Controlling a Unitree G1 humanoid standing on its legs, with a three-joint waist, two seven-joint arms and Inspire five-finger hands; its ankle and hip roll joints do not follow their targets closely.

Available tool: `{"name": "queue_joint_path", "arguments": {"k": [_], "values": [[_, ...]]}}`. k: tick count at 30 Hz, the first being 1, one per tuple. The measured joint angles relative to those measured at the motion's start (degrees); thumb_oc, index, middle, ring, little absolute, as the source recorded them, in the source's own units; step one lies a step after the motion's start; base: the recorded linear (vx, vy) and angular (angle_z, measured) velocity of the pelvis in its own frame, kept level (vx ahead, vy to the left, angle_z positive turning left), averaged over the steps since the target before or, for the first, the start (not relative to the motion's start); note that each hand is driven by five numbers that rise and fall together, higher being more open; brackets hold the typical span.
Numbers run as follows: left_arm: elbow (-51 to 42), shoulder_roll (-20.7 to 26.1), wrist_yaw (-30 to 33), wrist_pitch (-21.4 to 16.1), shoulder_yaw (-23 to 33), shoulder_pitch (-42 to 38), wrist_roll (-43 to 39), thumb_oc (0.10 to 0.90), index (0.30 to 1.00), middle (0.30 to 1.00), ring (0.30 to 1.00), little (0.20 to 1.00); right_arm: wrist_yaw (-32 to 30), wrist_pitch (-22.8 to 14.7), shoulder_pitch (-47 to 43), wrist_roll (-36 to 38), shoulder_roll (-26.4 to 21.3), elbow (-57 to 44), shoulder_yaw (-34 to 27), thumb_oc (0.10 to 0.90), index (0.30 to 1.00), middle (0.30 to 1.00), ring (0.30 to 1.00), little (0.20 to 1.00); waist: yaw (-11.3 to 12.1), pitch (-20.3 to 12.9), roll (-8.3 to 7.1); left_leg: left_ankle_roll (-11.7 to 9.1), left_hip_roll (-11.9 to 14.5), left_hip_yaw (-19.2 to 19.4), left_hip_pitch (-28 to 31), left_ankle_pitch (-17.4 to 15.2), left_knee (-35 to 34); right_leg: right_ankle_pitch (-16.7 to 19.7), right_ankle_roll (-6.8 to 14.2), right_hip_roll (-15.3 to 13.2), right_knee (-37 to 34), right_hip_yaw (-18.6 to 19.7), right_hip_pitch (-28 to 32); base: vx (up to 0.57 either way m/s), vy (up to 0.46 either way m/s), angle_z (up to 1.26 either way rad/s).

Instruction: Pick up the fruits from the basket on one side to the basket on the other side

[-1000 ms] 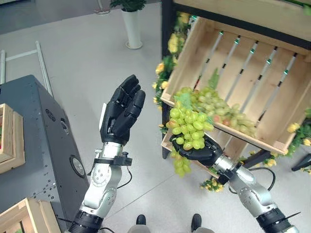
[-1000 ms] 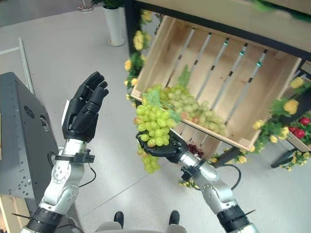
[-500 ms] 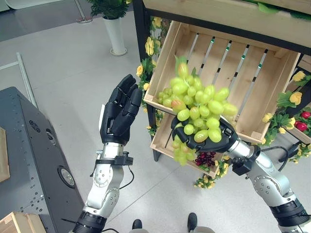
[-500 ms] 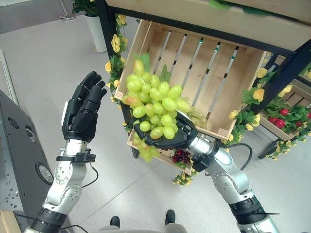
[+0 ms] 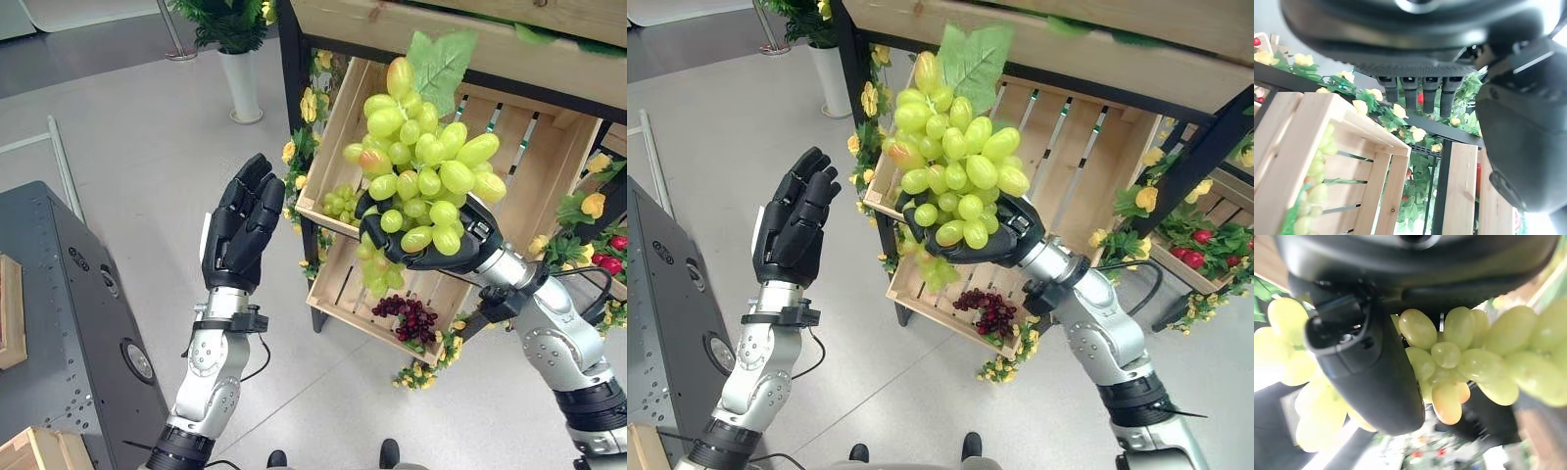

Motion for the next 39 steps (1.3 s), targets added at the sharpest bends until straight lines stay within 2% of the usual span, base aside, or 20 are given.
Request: {"name": "queue_joint_path", "arguments": {"k": [7, 12, 15, 18, 22, 29, 30, 32, 39], "values": [[0.0, 0.3, 1.5, 0.0, -0.2, 0.0, 0.0, 0.800, 0.900, 0.900, 0.900, 0.900, -8.9, -3.4, -3.2, -16.4, -5.6, 10.0, 0.1, 0.400, 0.300, 0.300, 0.300, 0.300, 0.4, -0.1, -0.06, -0.1, 0.0, -0.2, 0.0, 0.1, 0.1, 0.0, 0.0, 0.0, 0.0, -0.1, 0.1, 0.01, 0.000, 0.00], [0.0, 0.5, 2.3, 0.0, -0.3, -0.1, 0.0, 0.800, 0.900, 0.900, 0.900, 0.900, -16.3, -4.5, -5.8, -20.9, -6.5, 17.7, 0.1, 0.400, 0.300, 0.300, 0.300, 0.300, 0.6, -0.1, -0.06, -0.3, 0.0, -0.4, -0.1, 0.2, 0.1, 0.0, 0.0, 0.0, 0.0, -0.4, 0.2, 0.00, 0.000, 0.01], [0.0, 0.7, 2.3, 0.1, -0.4, -0.4, 0.0, 0.800, 0.900, 0.900, 0.900, 0.900, -22.9, -4.5, -7.4, -23.4, -7.0, 23.7, 0.7, 0.400, 0.300, 0.300, 0.300, 0.300, 1.4, -0.1, -0.05, -0.4, 0.0, -0.7, -0.1, 0.3, 0.2, 0.0, 0.0, 0.0, 0.0, -0.7, 0.5, 0.00, -0.001, 0.03], [0.2, 1.9, 2.4, 0.2, -0.5, -0.7, -0.1, 0.800, 0.900, 0.900, 0.900, 0.900, -26.9, -4.5, -9.9, -25.3, -7.7, 29.7, 1.2, 0.400, 0.300, 0.300, 0.300, 0.300, 2.1, -0.1, -0.05, -0.5, 0.0, -1.1, -0.1, 0.3, 0.3, 0.0, 0.0, -0.1, 0.0, -1.0, 0.7, -0.01, -0.001, 0.06], [0.2, 2.4, 2.5, 0.3, -0.5, -1.6, -0.8, 0.800, 0.900, 0.900, 0.900, 0.900, -34.0, -4.5, -11.7, -28.3, -10.5, 35.7, 1.3, 0.400, 0.300, 0.300, 0.300, 0.300, 3.1, 0.0, 0.01, -0.4, 0.0, -2.2, -0.3, 0.5, 0.3, -0.2, 0.0, -0.2, 0.0, -2.2, 1.2, -0.01, 0.000, 0.15], [0.6, 3.0, 2.4, 0.6, -1.2, -2.0, -2.3, 0.800, 0.900, 0.900, 0.900, 0.900, -42.3, -4.5, -16.6, -36.9, -11.1, 42.5, 5.8, 0.400, 0.300, 0.300, 0.300, 0.300, 3.3, 0.0, -0.04, 0.3, -1.0, -3.5, -1.0, 0.7, 0.3, -0.1, 0.1, -1.1, -0.1, -3.3, 1.3, -0.01, -0.003, 0.08], [0.6, 3.5, 2.4, 0.6, -1.5, -2.0, -2.4, 0.800, 0.900, 0.900, 0.900, 0.900, -43.9, -4.5, -17.7, -38.6, -12.1, 43.8, 7.9, 0.400, 0.300, 0.300, 0.300, 0.300, 3.5, 0.0, -0.03, 0.3, -1.1, -3.7, -1.1, 0.8, 0.3, -0.2, 0.1, -1.3, -0.1, -3.4, 1.2, 0.00, -0.007, 0.06], [0.6, 4.5, 1.9, 0.6, -1.8, -2.0, -2.7, 0.800, 0.900, 0.900, 0.900, 0.900, -43.9, -4.3, -18.6, -39.4, -14.1, 44.2, 9.9, 0.400, 0.300, 0.300, 0.300, 0.300, 3.7, 0.0, -0.04, 0.4, -1.3, -3.8, -1.2, 0.8, 0.3, -0.2, 0.1, -1.4, -0.3, -3.5, 1.2, 0.00, -0.008, 0.05], [1.0, 4.6, 1.6, 0.7, -1.8, -2.0, -4.5, 0.800, 0.900, 0.900, 0.900, 0.900, -42.2, -1.4, -20.5, -41.1, -15.8, 44.1, 10.1, 0.400, 0.300, 0.300, 0.300, 0.300, 4.3, 0.1, -0.09, 0.2, -1.5, -4.6, -1.7, 1.0, 0.2, -0.3, 0.7, -1.6, 0.0, -4.0, 1.2, -0.01, -0.005, 0.05]]}}
